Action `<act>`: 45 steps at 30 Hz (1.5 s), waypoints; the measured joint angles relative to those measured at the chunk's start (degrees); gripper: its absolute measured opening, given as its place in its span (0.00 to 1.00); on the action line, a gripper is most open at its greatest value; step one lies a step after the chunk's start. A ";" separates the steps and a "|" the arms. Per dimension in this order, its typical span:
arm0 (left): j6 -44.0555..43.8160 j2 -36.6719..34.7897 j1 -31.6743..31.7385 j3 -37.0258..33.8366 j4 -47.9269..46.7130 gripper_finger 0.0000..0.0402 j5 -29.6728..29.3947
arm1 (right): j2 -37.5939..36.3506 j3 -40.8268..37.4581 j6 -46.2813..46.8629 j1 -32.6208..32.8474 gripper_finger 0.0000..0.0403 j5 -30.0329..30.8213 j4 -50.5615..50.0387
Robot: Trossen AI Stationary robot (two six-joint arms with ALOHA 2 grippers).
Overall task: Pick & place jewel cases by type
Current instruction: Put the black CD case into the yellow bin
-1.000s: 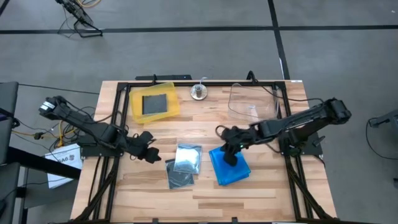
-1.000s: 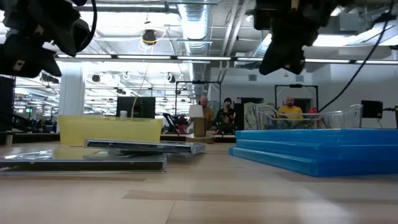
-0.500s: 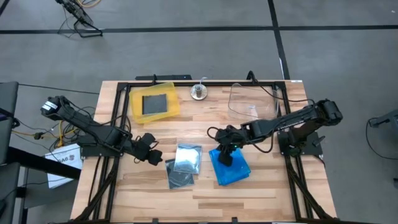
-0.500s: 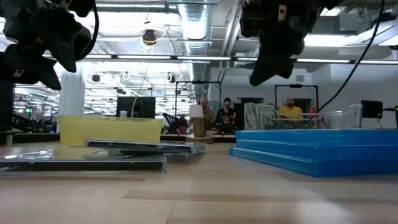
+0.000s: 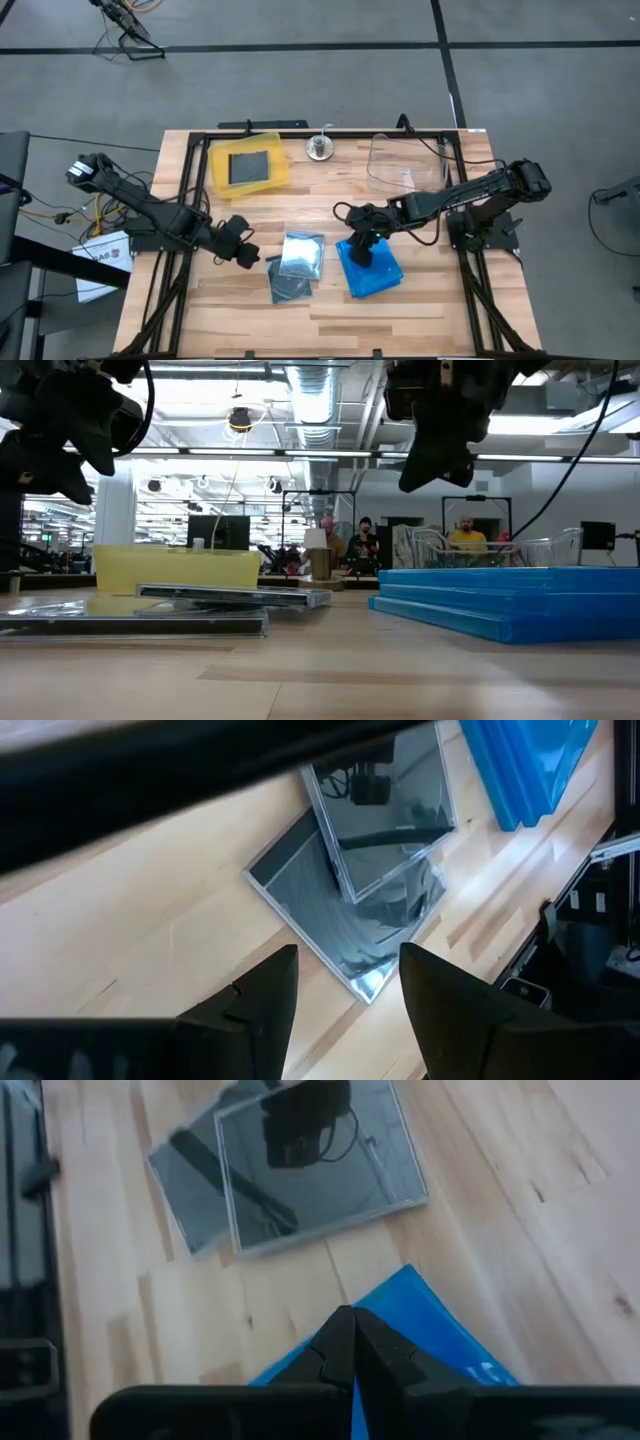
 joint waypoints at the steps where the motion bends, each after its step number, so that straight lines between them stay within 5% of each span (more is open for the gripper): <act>1: 0.00 0.00 -0.33 0.00 -0.18 0.42 -0.48 | 0.17 0.00 1.74 -0.01 0.00 0.15 0.50; 11: 2.17 0.00 -0.87 0.00 -4.04 0.42 -3.32 | 6.17 0.98 23.09 1.80 0.00 1.42 9.14; 19: 2.37 2.24 -1.55 0.00 -2.51 0.42 -8.86 | 16.36 9.09 30.78 4.35 0.00 0.36 8.21; 32: 9.47 18.11 -0.17 -0.04 5.96 0.42 -10.69 | 30.34 25.77 31.31 4.60 0.00 0.65 -10.54; 45: 15.05 24.52 6.07 -0.02 16.69 0.42 -8.19 | 30.55 23.70 30.89 2.65 0.00 3.47 -14.96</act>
